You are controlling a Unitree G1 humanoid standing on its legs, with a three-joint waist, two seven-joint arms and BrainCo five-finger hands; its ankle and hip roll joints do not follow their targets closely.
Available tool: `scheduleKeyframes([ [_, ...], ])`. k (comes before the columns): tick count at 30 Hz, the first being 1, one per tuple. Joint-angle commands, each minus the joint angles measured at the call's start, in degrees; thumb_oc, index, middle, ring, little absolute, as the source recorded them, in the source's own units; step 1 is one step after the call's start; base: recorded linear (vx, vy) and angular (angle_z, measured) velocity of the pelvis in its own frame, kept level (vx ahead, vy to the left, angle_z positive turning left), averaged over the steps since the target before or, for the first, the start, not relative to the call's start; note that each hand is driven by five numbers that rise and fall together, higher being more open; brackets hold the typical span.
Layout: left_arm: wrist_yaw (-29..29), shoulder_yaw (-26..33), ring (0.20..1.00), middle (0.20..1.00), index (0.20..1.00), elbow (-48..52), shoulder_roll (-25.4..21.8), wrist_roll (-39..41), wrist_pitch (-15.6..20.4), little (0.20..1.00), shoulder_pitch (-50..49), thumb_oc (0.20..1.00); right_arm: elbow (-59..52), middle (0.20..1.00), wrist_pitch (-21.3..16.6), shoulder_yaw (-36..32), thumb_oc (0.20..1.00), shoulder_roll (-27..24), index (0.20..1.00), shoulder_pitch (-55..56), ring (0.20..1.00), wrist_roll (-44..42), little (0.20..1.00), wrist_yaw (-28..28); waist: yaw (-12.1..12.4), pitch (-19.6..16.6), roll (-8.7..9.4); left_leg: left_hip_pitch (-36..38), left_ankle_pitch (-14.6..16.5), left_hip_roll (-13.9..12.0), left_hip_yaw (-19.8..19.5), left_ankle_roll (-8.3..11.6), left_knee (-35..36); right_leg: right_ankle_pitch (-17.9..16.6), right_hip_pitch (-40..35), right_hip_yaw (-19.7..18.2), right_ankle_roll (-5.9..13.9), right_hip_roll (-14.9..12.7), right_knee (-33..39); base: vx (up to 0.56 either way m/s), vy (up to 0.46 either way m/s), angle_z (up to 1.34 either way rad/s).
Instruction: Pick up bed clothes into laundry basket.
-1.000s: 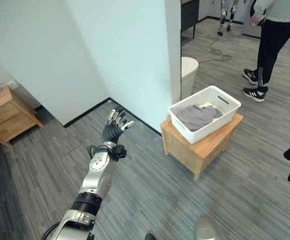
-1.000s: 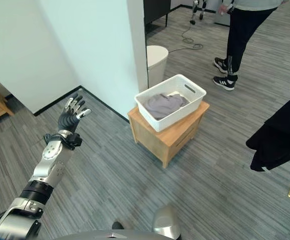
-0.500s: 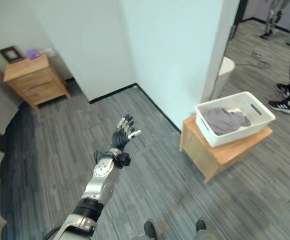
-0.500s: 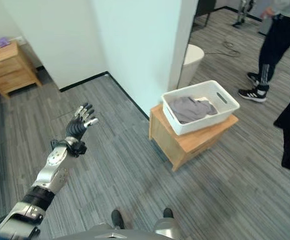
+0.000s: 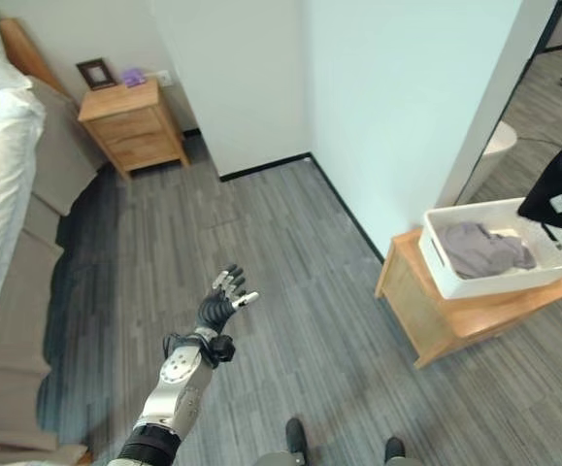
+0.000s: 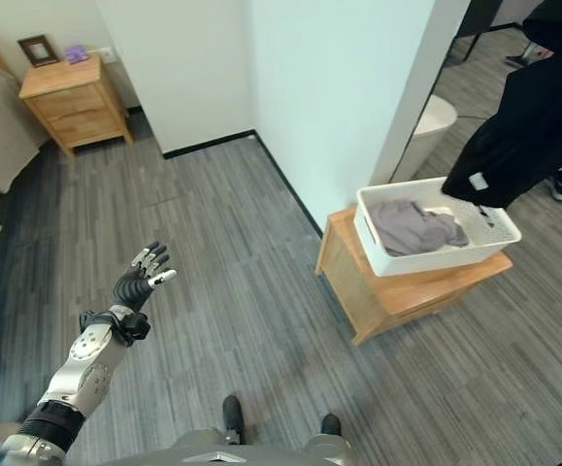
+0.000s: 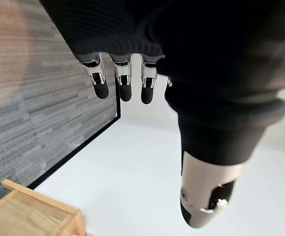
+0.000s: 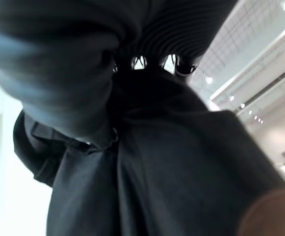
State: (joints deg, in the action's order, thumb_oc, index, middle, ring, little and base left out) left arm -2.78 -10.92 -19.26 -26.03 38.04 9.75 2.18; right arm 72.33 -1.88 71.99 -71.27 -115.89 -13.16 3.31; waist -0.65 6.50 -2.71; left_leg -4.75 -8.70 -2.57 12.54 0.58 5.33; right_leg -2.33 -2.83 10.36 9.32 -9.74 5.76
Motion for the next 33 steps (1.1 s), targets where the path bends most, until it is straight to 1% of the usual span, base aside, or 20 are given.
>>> scheduleKeyframes([
  [1, -0.64, 2.83, 1.000, 1.000, 1.000, 6.57, -6.03, 0.31, 2.82, 1.000, 4.69, 1.000, 2.08, 0.200, -0.46, 5.34, 0.200, -1.23, 0.200, -10.52, 0.200, 1.95, 0.200, 4.30, 1.55, 2.34, 4.04, 2.62, 4.20, -0.90, 1.77, 7.01, -0.33, 0.54, 5.40, -4.12, -0.41, 0.00, -0.76, -0.01, -0.042, 0.08],
  [6, 0.17, 5.66, 1.000, 1.000, 1.000, 3.62, -6.79, 0.91, 3.18, 1.000, 3.36, 1.000, 2.06, 0.200, -0.01, 2.74, 0.200, 0.69, 0.200, -9.15, 0.200, 1.26, 0.200, 4.67, 2.61, 3.15, 3.22, 0.49, 3.53, -1.18, 1.61, 7.59, -0.33, 0.58, 7.97, -4.70, -0.77, 0.31, -0.76, 0.01, -0.064, -0.02],
  [8, 0.20, 5.80, 1.000, 1.000, 1.000, 3.20, -6.40, 1.50, 3.25, 1.000, 2.98, 1.000, 1.82, 0.200, 0.06, 2.14, 0.200, 1.35, 0.200, -8.60, 0.200, 1.00, 0.200, 4.70, 2.82, 3.39, 2.65, 0.50, 3.40, -1.27, 1.63, 7.61, -0.33, 0.91, 7.86, -4.78, -1.11, 0.43, -0.76, 0.05, -0.067, 0.01],
  [9, 0.20, 5.80, 1.000, 1.000, 1.000, 3.19, -6.40, 1.50, 3.26, 1.000, 2.98, 1.000, 1.80, 0.200, 0.07, 2.12, 0.200, 1.35, 0.200, -8.57, 0.200, 1.00, 0.200, 4.72, 2.80, 3.40, 2.63, 0.52, 3.40, -1.28, 1.61, 7.61, -0.33, 0.91, 7.83, -4.76, -1.12, 0.44, -0.76, 0.02, -0.048, 0.01],
  [11, 0.18, 5.90, 1.000, 1.000, 1.000, 3.24, -6.60, 1.79, 3.34, 1.000, 3.08, 1.000, 1.36, 0.200, -0.05, 2.13, 0.200, 2.05, 0.200, -8.86, 0.200, 1.01, 0.200, 4.56, 3.02, 4.07, 1.67, 0.02, 3.16, -0.92, 1.09, 7.65, -0.33, 1.07, 8.19, -4.44, -1.43, 0.27, -0.76, 0.00, -0.035, 0.00],
  [13, 0.12, 5.97, 1.000, 1.000, 1.000, 3.40, -6.87, 2.02, 3.45, 1.000, 3.24, 1.000, 1.15, 0.200, -0.15, 2.28, 0.200, 2.36, 0.200, -9.40, 0.200, 0.92, 0.200, 4.56, 3.13, 4.41, 1.25, -0.56, 3.00, -0.75, 0.81, 7.71, -0.33, 0.98, 8.85, -4.37, -1.53, 0.22, -0.76, -0.04, -0.027, 0.01],
  [15, 0.36, 6.07, 1.000, 1.000, 1.000, 3.34, -7.69, 2.23, 3.75, 1.000, 3.80, 1.000, 1.26, 0.200, -0.22, 2.28, 0.200, 3.36, 0.200, -10.66, 0.200, 0.07, 0.200, 4.95, 3.37, 4.86, 0.62, -2.86, 2.49, -0.71, 0.47, 7.94, -0.33, 0.61, 11.57, -4.61, -1.65, 0.31, -0.76, -0.08, -0.063, 0.00],
  [21, 0.62, 5.33, 1.000, 1.000, 1.000, 3.01, -6.93, 2.14, 3.90, 1.000, 4.05, 1.000, 2.10, 0.200, -0.03, 3.13, 0.200, 5.25, 0.200, -12.39, 0.200, 0.21, 0.200, 5.60, 3.64, 5.94, 0.39, -5.60, 1.72, -1.19, 0.66, 8.19, -0.33, 0.17, 14.85, -5.86, -2.14, 1.10, -0.76, -0.03, -0.055, -0.06],
  [24, 0.63, 5.12, 1.000, 1.000, 1.000, 3.28, -7.15, 2.32, 4.01, 1.000, 4.23, 1.000, 2.32, 0.200, 0.07, 4.03, 0.200, 5.37, 0.200, -13.37, 0.200, 0.20, 0.200, 5.76, 3.61, 6.53, 0.33, -6.29, 1.52, -1.34, 0.66, 8.31, -0.33, -0.02, 15.73, -5.90, -2.30, 1.21, -0.76, -0.03, -0.042, -0.02],
  [27, 1.21, 6.31, 1.000, 1.000, 1.000, 3.95, -7.31, 2.31, 4.25, 1.000, 3.69, 1.000, 3.23, 0.200, 0.45, 4.93, 0.200, 4.42, 0.200, -14.45, 0.200, -0.02, 0.200, 6.14, 3.80, 7.54, -0.22, -7.78, 1.36, -1.52, 0.66, 8.65, -0.33, 0.13, 17.34, -6.03, -2.44, 1.43, -0.76, -0.03, -0.044, 0.00],
  [31, 1.69, 7.16, 1.000, 1.000, 1.000, 3.87, -7.37, 2.18, 4.40, 1.000, 3.93, 1.000, 3.27, 0.200, 0.78, 3.98, 0.200, 3.79, 0.200, -12.93, 0.200, 0.64, 0.200, 6.29, 3.77, 8.08, -0.61, -9.05, 1.02, -1.54, 0.75, 8.75, -0.33, -0.20, 18.93, -6.53, -2.75, 1.66, -0.76, -0.01, -0.050, 0.01],
  [32, 1.90, 7.29, 1.000, 1.000, 1.000, 4.17, -7.44, 2.08, 4.60, 1.000, 4.43, 1.000, 2.66, 0.200, 0.60, 2.89, 0.200, 3.07, 0.200, -10.96, 0.200, 0.76, 0.200, 5.94, 3.86, 8.75, -1.29, -10.02, 0.75, -1.47, 0.72, 8.93, -0.33, -0.47, 20.05, -6.80, -2.80, 1.69, -0.76, -0.04, -0.051, 0.00],
  [33, 2.01, 7.38, 1.000, 1.000, 1.000, 4.13, -7.58, 2.07, 4.72, 1.000, 4.57, 1.000, 2.36, 0.200, 0.68, 2.52, 0.200, 2.53, 0.200, -9.42, 0.200, 1.46, 0.200, 5.26, 3.87, 8.87, -1.39, -10.71, 0.55, -1.42, 0.69, 9.04, -0.33, -0.59, 20.67, -7.00, -2.84, 1.70, -0.76, -0.04, -0.051, 0.01],
])
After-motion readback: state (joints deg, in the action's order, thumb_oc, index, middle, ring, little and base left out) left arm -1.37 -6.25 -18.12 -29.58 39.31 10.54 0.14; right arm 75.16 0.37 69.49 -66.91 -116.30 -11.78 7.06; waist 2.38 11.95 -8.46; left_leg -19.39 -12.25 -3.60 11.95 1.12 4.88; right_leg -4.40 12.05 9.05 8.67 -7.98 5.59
